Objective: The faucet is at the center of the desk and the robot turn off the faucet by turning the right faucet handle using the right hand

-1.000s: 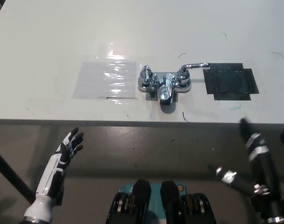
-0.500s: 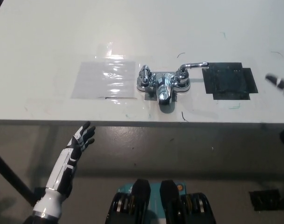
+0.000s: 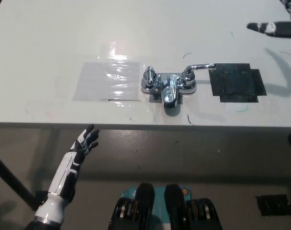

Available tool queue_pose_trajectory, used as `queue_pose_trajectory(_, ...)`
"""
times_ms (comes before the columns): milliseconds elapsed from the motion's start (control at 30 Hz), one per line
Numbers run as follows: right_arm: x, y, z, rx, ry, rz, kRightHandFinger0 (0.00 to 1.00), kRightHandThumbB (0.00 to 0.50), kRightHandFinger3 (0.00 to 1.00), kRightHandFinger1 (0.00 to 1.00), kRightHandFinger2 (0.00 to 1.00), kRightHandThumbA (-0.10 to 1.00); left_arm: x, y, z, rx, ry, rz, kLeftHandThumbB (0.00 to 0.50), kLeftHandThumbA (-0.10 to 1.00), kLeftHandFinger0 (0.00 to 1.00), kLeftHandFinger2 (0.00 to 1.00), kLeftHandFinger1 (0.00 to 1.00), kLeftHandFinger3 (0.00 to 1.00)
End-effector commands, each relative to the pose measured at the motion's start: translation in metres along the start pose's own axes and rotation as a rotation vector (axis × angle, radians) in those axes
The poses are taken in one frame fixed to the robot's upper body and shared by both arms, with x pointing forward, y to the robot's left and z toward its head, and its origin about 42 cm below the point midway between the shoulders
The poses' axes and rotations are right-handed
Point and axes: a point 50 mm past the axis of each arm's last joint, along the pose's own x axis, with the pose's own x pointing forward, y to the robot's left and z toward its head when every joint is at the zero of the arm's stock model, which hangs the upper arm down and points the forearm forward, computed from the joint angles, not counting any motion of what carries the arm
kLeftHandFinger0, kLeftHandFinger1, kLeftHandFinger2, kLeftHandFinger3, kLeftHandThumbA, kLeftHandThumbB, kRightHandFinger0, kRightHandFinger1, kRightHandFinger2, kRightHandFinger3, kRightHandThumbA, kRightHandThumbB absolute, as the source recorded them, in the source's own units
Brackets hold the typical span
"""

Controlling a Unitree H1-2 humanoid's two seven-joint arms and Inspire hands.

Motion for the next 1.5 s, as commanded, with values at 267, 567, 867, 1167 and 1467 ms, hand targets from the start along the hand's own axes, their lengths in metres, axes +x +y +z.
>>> queue_pose_trajectory(267,0.065,0.015,0.022,0.053,0.15,0.176,1.0,0.314,1.0,1.0,1.0,1.0,0.011,-0.001,0.014,0.022,-0.089,-0.033,0.261,1.0,1.0,1.0,1.0,1.0)
queue_pose_trajectory(567,0.074,0.039,0.013,0.048,0.237,0.182,1.0,0.369,1.0,1.0,1.0,1.0,0.014,-0.001,0.015,0.022,-0.087,-0.027,0.277,0.99,1.0,1.0,1.0,1.0)
queue_pose_trajectory(867,0.072,0.075,-0.005,0.115,0.273,0.23,1.0,0.397,1.0,1.0,1.0,1.0,0.005,-0.003,0.013,0.021,-0.078,-0.025,0.285,0.98,1.0,1.0,1.0,1.0)
queue_pose_trajectory(1167,0.062,0.091,-0.028,0.128,0.332,0.252,1.0,0.384,1.0,1.0,1.0,1.0,0.002,-0.005,0.008,0.022,-0.07,-0.031,0.282,0.99,1.0,1.0,1.0,1.0)
queue_pose_trajectory(1467,0.055,0.097,-0.041,0.12,0.374,0.261,1.0,0.409,1.0,1.0,1.0,1.0,0.004,-0.006,0.01,0.037,-0.072,-0.032,0.274,0.98,1.0,1.0,1.0,1.0)
